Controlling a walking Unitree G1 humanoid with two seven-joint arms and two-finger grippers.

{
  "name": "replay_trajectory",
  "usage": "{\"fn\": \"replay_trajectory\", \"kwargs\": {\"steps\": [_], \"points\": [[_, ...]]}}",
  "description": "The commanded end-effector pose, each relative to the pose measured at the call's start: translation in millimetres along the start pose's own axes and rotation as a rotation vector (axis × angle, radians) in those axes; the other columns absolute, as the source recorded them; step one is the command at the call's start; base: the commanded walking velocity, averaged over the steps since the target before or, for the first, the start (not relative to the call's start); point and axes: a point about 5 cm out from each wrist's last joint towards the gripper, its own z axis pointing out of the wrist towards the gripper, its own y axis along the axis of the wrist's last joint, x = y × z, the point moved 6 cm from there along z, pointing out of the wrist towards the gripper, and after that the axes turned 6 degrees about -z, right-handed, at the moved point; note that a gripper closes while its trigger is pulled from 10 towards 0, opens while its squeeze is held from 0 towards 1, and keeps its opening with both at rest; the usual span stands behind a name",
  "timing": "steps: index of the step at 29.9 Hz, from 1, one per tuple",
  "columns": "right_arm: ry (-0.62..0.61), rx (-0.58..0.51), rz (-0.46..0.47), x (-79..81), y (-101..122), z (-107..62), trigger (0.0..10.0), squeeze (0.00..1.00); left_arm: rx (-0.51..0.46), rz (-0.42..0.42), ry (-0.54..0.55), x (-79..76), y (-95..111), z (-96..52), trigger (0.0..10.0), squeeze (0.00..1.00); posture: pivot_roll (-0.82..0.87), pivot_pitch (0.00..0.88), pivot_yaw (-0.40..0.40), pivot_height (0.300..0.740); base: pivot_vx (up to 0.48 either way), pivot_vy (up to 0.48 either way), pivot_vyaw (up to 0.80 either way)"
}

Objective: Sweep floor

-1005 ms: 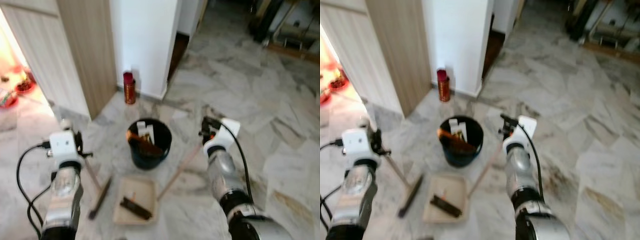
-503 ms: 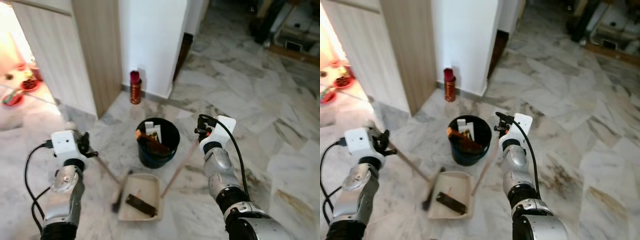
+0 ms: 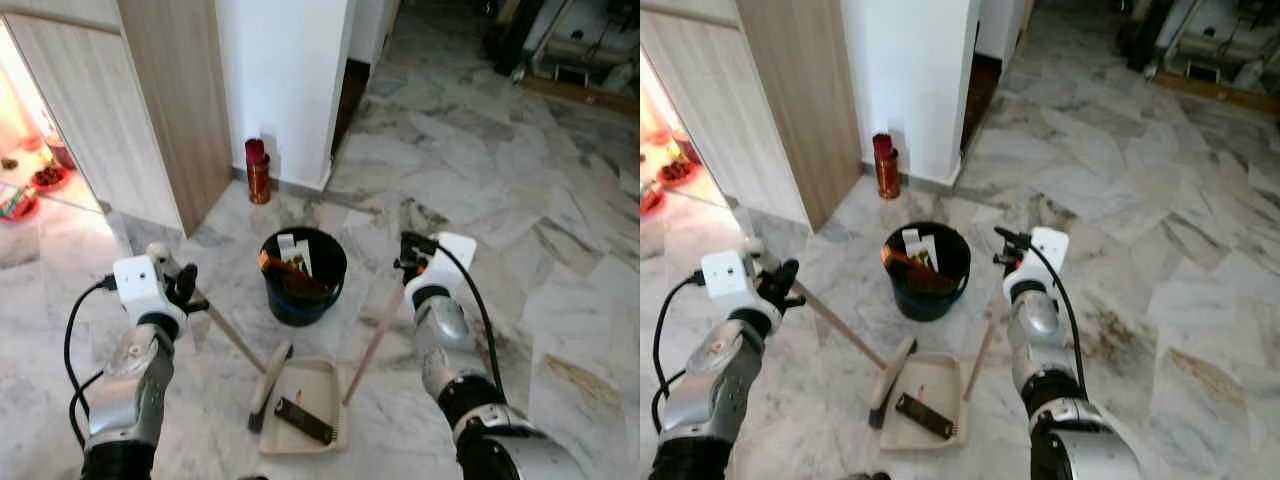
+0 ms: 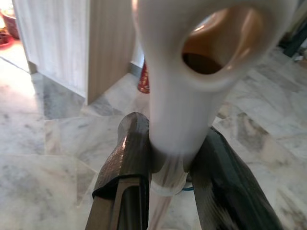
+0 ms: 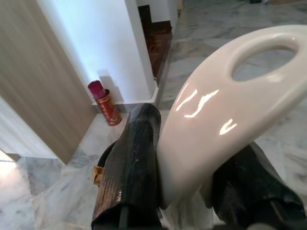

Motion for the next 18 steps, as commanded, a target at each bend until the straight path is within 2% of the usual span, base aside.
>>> {"fn": "replay_trajectory", "kwargs": {"steps": [1, 3, 4, 6, 16, 18], "points": [[0.006, -0.085, 0.099, 5.4, 19.0, 2.2, 10.0, 0.0, -0.042, 0.021, 0.011, 0.2, 10.4, 1.0, 10.0, 0.0, 0.23, 0.073, -0.095, 0.74, 0.0, 0.0, 0.0], [0.006, -0.09, 0.113, 5.5, 19.9, 2.1, 10.0, 0.0, -0.045, 0.032, 0.022, 2.4, 11.1, 1.0, 10.0, 0.0, 0.23, 0.073, -0.094, 0.74, 0.0, 0.0, 0.0], [-0.022, -0.106, 0.237, 1.3, 23.0, 2.0, 10.0, 0.0, -0.063, 0.062, 0.054, 8.2, 15.2, 0.8, 10.0, 0.0, 0.23, 0.074, -0.094, 0.74, 0.0, 0.0, 0.0], [-0.037, -0.117, 0.293, -1.8, 25.3, 1.9, 10.0, 0.0, -0.073, 0.081, 0.071, 10.9, 17.9, 0.6, 10.0, 0.0, 0.23, 0.074, -0.094, 0.74, 0.0, 0.0, 0.0], [-0.028, -0.161, 0.275, -4.4, 35.2, -0.4, 10.0, 0.0, -0.132, 0.143, 0.151, 24.2, 29.1, -1.1, 10.0, 0.0, 0.22, 0.066, -0.093, 0.74, 0.0, 0.0, 0.0], [-0.023, -0.166, 0.28, -4.1, 35.9, -1.1, 10.0, 0.0, -0.152, 0.18, 0.162, 26.1, 33.2, -1.6, 10.0, 0.0, 0.22, 0.062, -0.093, 0.74, 0.0, 0.0, 0.0]]}}
